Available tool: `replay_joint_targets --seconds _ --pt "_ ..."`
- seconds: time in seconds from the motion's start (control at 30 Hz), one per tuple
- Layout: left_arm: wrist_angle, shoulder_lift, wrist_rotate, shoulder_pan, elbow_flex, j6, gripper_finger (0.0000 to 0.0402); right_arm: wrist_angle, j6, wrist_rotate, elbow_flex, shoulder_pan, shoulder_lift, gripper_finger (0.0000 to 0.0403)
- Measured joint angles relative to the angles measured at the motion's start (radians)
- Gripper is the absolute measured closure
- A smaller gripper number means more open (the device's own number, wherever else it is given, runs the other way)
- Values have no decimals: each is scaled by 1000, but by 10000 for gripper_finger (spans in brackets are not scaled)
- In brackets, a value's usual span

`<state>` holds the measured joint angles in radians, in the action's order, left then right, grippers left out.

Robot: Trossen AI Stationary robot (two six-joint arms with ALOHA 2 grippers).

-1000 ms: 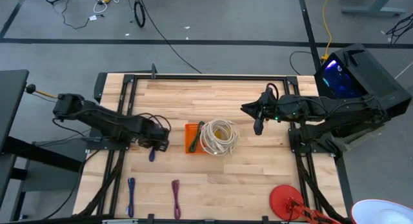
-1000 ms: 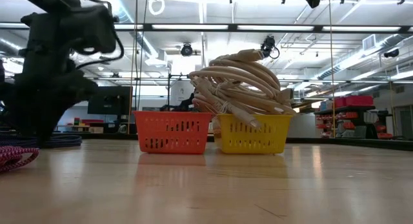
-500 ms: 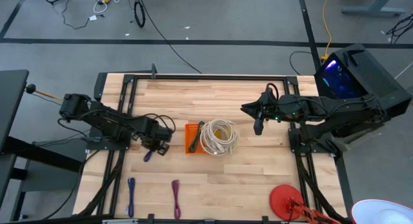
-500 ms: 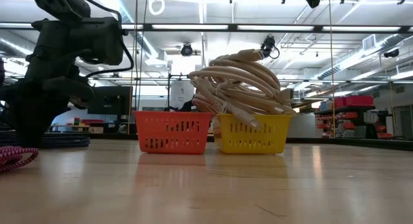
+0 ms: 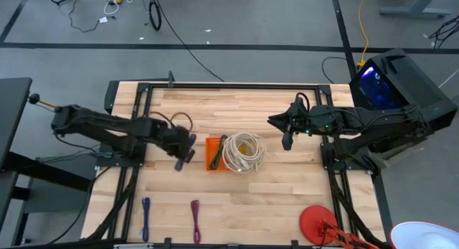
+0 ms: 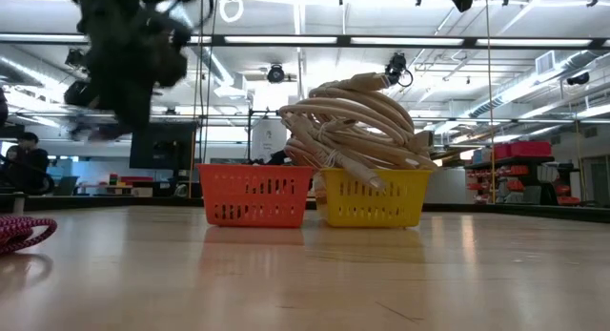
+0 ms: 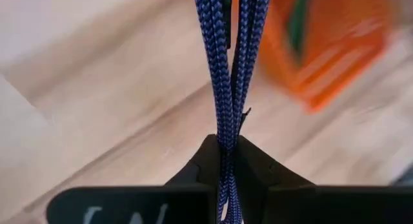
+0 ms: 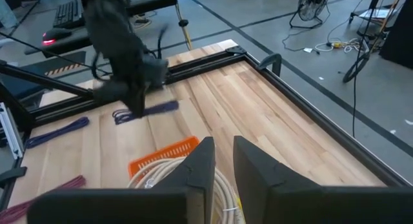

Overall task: Pick & Place USB Port
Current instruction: Put the blue charger cable into the orange bin

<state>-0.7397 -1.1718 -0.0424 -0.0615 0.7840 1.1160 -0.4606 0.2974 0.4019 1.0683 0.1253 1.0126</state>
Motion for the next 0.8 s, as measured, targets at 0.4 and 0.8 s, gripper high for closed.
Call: replay_joint_targets --seconds 0.4,0.8 --pt "212 100 214 22 91 -78 376 20 8 1 0 0 0 342" --pt "419 -120 183 19 90 -158 376 55 1 2 0 0 0 342"
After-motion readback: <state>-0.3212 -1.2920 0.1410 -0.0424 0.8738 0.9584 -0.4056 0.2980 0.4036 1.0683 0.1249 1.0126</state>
